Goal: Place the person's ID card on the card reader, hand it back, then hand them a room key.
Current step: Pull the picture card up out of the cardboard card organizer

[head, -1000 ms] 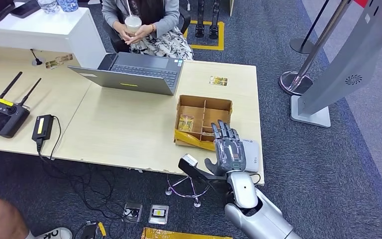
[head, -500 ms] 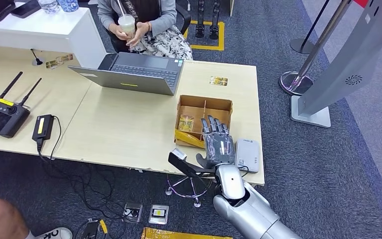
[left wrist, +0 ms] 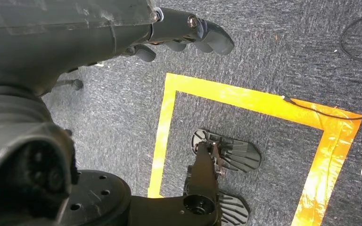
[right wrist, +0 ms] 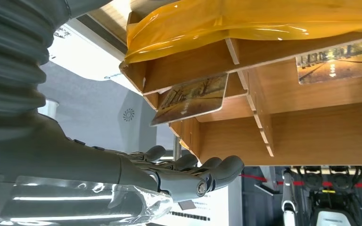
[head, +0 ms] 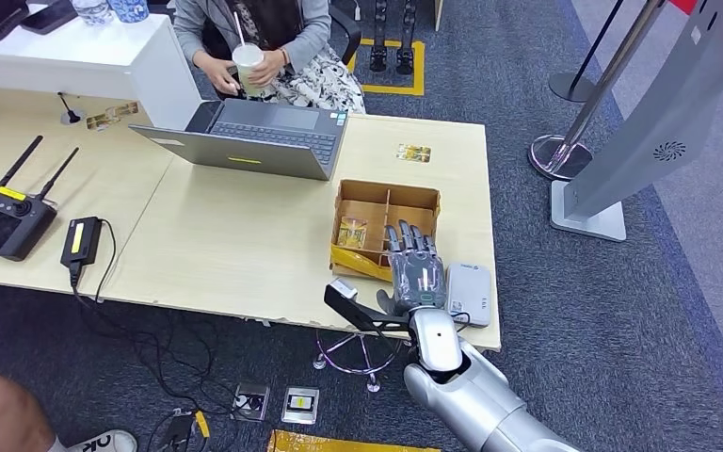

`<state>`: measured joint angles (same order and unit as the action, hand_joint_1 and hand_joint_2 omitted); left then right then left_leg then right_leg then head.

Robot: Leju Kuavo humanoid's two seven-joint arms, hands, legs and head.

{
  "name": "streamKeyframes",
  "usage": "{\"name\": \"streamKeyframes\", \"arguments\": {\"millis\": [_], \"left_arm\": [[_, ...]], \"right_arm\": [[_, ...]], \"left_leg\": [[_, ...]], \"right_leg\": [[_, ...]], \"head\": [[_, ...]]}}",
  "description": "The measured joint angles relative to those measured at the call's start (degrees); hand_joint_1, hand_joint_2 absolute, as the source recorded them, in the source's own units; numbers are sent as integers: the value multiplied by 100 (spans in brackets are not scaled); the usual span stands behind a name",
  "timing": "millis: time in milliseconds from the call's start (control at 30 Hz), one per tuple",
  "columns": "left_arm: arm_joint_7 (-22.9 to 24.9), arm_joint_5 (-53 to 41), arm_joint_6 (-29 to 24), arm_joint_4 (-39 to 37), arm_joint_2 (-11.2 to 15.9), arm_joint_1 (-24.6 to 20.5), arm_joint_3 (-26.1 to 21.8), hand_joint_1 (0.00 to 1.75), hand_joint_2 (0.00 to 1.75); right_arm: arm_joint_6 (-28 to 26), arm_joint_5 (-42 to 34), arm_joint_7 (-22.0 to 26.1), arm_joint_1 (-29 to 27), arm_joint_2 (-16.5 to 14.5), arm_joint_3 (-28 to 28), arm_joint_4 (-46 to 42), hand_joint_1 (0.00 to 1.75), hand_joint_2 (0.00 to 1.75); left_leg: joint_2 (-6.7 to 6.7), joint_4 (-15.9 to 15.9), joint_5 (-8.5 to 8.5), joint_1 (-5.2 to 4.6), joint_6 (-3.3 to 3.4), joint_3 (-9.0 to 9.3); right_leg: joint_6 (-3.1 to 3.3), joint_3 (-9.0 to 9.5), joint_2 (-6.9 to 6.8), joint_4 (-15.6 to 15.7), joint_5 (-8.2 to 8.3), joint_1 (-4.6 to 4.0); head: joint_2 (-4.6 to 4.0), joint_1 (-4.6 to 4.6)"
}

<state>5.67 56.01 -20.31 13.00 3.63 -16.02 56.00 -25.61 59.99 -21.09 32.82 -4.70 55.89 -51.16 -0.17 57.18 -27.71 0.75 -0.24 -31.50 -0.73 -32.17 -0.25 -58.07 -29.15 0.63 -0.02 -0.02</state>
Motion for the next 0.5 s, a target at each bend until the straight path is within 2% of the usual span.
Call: {"name": "streamKeyframes", "arguments": {"millis": [500], "left_arm": [[25,-12,3,0,-17,-11,13,0,0]], "right_arm": [[-87,61,-33,144,-32,-3,304,0,175]], "left_leg": [[0,0,0,0,0,1]], "right_leg": [[0,0,0,0,0,0]], "head": [[0,0]]}}
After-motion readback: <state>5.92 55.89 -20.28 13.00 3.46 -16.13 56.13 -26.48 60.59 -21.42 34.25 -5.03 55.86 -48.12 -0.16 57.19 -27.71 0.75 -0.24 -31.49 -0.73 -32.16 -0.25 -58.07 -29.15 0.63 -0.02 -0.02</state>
